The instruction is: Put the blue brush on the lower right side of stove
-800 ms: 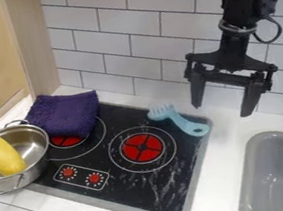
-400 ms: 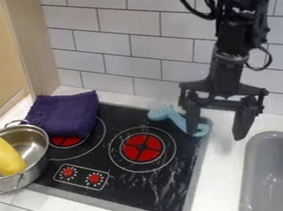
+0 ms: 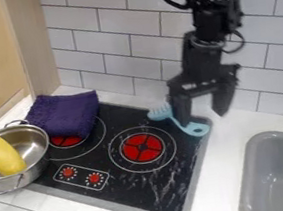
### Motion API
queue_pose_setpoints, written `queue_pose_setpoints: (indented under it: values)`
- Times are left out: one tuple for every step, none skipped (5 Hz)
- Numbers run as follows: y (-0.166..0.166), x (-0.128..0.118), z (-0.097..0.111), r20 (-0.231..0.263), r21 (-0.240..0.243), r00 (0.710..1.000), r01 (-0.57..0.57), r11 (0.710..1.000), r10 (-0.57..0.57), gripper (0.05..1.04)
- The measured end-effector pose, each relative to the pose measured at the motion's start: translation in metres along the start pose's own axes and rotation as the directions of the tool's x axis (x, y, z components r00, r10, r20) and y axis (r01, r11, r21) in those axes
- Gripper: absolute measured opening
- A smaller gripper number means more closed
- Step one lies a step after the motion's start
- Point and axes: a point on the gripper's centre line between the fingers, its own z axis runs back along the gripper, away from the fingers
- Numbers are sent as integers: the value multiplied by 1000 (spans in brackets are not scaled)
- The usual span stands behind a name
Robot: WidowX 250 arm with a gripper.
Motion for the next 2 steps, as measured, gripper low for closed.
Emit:
queue_pose_setpoints:
  values:
    - [3, 7, 0, 24, 2, 980, -199, 980, 199, 998]
    - [13, 17, -1, 31, 24, 942, -335, 942, 334, 998]
